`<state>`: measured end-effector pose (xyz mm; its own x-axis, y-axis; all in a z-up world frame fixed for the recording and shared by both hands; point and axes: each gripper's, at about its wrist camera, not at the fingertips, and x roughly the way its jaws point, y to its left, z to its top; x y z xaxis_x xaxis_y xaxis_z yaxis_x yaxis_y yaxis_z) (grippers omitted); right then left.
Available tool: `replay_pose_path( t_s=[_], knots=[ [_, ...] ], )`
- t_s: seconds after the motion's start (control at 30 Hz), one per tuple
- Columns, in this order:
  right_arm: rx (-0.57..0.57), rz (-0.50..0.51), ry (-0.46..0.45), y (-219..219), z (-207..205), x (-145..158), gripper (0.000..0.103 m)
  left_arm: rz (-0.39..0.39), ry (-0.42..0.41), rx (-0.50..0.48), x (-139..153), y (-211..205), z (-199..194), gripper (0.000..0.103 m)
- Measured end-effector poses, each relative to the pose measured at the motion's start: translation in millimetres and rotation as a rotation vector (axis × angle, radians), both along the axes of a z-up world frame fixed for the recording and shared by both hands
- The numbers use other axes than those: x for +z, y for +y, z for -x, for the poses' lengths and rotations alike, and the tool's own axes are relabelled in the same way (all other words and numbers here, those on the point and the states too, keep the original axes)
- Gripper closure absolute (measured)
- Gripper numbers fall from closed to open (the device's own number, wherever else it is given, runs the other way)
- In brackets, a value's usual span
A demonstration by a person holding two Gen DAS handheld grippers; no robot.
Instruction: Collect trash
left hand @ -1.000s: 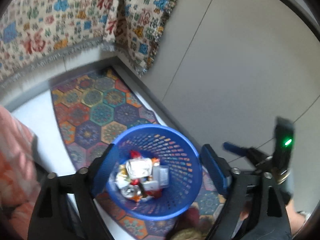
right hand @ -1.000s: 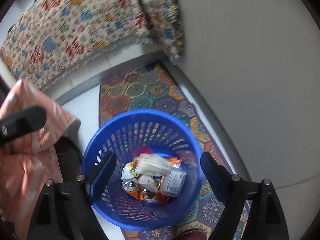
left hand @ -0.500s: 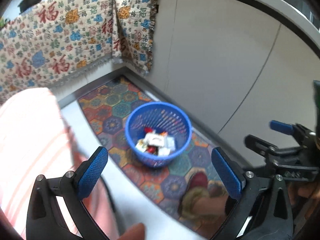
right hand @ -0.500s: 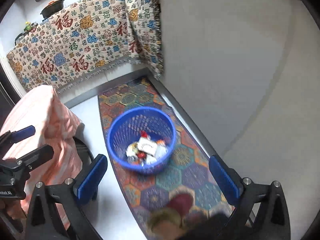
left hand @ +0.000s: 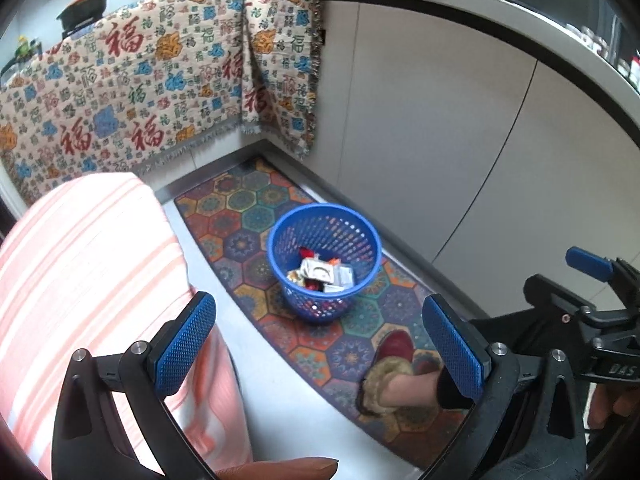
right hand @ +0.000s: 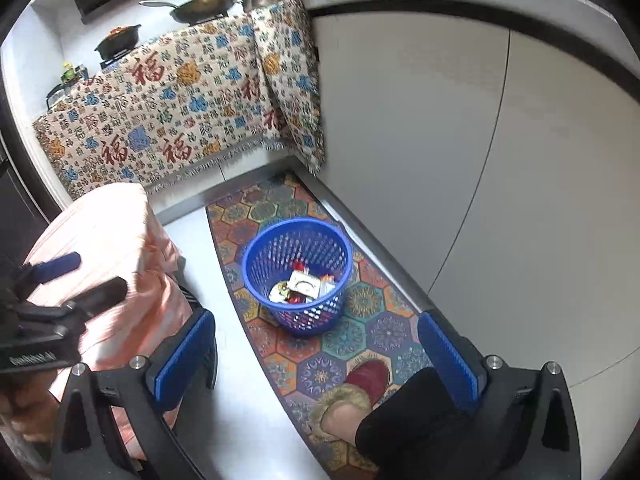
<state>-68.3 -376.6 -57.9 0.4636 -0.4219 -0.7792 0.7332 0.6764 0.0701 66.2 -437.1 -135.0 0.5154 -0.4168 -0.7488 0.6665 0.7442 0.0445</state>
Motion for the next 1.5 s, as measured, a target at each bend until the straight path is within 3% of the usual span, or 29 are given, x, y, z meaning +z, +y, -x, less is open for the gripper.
replay_pose_path(
  t_s=[0.4, 1.5],
  knots=[
    [0.039, 0.012, -0.006, 19, -6, 11, 0.0, 0.0, -0.036, 0.036, 6, 5, 8, 0.0],
    [0.05, 0.012, -0.005, 21, -10, 9, 0.0, -0.013, -0.046, 0.056, 8, 2, 10, 0.0]
  ],
)
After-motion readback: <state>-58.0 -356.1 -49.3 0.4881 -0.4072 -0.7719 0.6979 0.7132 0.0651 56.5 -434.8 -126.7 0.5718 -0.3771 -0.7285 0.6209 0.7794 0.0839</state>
